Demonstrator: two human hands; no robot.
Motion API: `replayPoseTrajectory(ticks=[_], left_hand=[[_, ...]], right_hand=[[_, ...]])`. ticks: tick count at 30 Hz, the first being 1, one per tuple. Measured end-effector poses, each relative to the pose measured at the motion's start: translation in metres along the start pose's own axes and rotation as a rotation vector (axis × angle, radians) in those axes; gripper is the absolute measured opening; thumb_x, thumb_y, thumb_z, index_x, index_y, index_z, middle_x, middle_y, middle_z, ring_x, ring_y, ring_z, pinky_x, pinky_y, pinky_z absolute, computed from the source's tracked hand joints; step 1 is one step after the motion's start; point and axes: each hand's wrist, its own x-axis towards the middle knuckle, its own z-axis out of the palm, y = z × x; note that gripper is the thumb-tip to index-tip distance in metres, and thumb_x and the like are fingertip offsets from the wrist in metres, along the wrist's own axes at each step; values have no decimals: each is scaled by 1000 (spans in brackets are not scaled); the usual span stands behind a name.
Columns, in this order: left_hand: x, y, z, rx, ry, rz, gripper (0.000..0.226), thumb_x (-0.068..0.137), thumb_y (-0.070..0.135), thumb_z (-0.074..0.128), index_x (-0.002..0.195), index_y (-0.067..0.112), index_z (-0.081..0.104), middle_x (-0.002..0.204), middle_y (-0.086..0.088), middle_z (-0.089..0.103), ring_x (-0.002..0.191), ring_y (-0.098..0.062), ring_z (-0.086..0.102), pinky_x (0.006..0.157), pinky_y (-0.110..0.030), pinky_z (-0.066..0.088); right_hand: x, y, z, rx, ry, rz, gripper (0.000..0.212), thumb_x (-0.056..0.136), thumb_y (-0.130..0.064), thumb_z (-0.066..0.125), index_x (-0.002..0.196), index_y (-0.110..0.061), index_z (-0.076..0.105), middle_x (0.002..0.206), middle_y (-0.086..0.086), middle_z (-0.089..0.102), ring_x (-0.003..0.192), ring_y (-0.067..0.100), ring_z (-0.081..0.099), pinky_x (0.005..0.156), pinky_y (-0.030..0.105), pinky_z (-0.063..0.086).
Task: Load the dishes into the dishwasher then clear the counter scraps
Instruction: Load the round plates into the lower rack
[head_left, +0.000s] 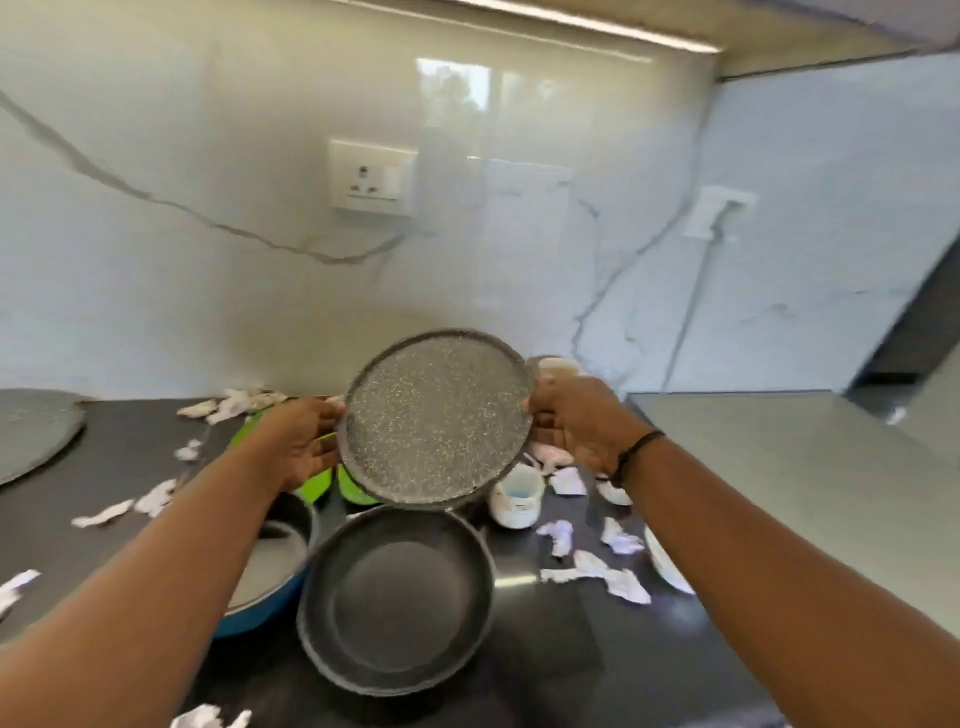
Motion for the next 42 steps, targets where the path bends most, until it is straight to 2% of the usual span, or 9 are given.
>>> replayPoseTrajectory(ticks=[6,10,15,20,22,26,33,38,42], left_hand=[[-45,-22,126,157,-278,-12,15,95,9,51,93,17,63,74,2,67,69,-14,58,53,-21,55],[-64,-59,232,226,-363,-13,17,95,5,49,91,16,62,58,5,67,55,-9,60,47,-17,52],[-101,-137,387,349,-518,-51,16,97,7,48,102,14,61,85,-1,66,73,-15,59,63,-27,52],[-165,-216,536,500,-671,-77,12,95,3,51,101,12,57,86,-5,63,73,-19,60,60,-31,54],[-190,-244,586,553,-745,-84,16,94,1,54,108,9,56,94,-8,65,78,-22,62,68,-35,53],[-230,-289,664,698,-908,-54,22,92,3,58,112,10,56,101,-11,66,85,-24,64,70,-34,53],[-276,-368,760,842,-1123,-21,26,88,6,64,113,9,58,101,-10,63,83,-21,60,68,-32,55],[-292,-410,814,838,-1250,-10,18,87,5,65,102,12,60,103,-12,65,88,-22,65,65,-27,57],[-295,-445,851,831,-1314,86,18,85,7,68,88,21,59,98,-8,67,84,-19,66,64,-26,57]], right_hand=[[-69,36,-158,209,80,12,22,85,11,53,94,-2,68,82,11,72,67,19,68,63,31,60],[-109,67,-261,303,209,26,22,86,12,52,99,2,66,79,12,73,64,19,70,57,29,58],[-181,103,-415,268,367,31,22,86,9,55,105,2,64,86,11,73,69,18,71,60,27,56],[-275,139,-554,178,558,92,22,85,5,61,107,-1,64,95,11,68,81,21,64,80,38,57],[-314,153,-596,170,617,113,24,87,6,58,109,-1,64,92,8,70,78,18,66,77,34,58],[-381,184,-646,254,787,126,24,88,12,51,103,-2,63,84,6,69,62,10,68,54,22,55],[-452,241,-685,332,1131,212,27,86,20,46,87,-2,62,74,7,67,60,16,66,54,24,57],[-472,268,-722,155,1418,302,20,83,13,59,78,-7,59,78,13,59,76,23,56,75,36,53],[-472,292,-744,-67,1571,391,30,78,6,66,62,-14,50,63,4,47,63,17,42,62,32,39]])
